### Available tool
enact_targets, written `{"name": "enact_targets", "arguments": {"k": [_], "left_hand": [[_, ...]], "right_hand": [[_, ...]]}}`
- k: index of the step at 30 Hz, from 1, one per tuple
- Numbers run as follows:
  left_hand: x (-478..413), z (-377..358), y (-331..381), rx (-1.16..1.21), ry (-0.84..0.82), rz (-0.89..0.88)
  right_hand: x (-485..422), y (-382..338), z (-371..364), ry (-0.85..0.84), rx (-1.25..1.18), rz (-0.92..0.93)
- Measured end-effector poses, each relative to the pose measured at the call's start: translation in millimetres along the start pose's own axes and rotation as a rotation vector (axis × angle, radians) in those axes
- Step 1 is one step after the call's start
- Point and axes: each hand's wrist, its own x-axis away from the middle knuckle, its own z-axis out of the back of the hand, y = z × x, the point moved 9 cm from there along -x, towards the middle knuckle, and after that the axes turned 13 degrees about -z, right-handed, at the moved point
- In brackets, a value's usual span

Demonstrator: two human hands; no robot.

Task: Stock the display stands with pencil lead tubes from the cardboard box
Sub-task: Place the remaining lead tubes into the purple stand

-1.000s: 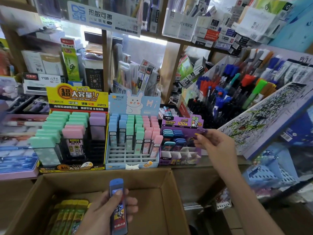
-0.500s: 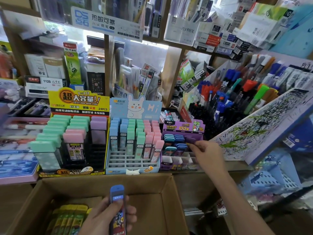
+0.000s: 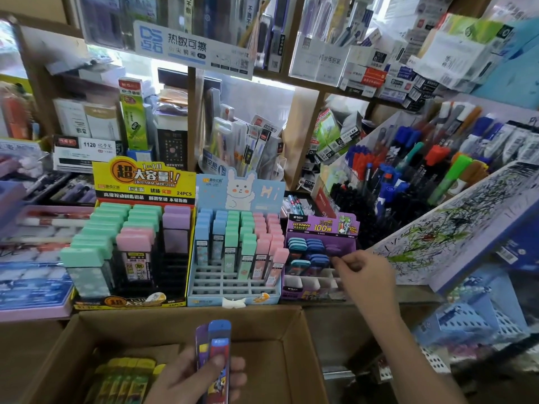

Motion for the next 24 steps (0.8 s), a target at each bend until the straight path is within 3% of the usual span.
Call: {"name": "enact_targets", "arguments": {"k": [9, 15, 18, 24], "left_hand": [[4, -4, 6, 0.024, -0.007, -0.073], [4, -7, 7, 0.005, -0.028, -0.087], [5, -7, 9, -0.014, -0.046, -0.103], [9, -8, 9, 0.010, -0.019, -0.096]], "right_hand": [[56, -13, 9, -0.126, -0.355, -0.040], [123, -44, -60, -0.678, -0.504, -0.156], [151, -51, -89, -0.860, -0.583, -0.207], [154, -51, -92, -0.853, -0.669, -0.234]]}}
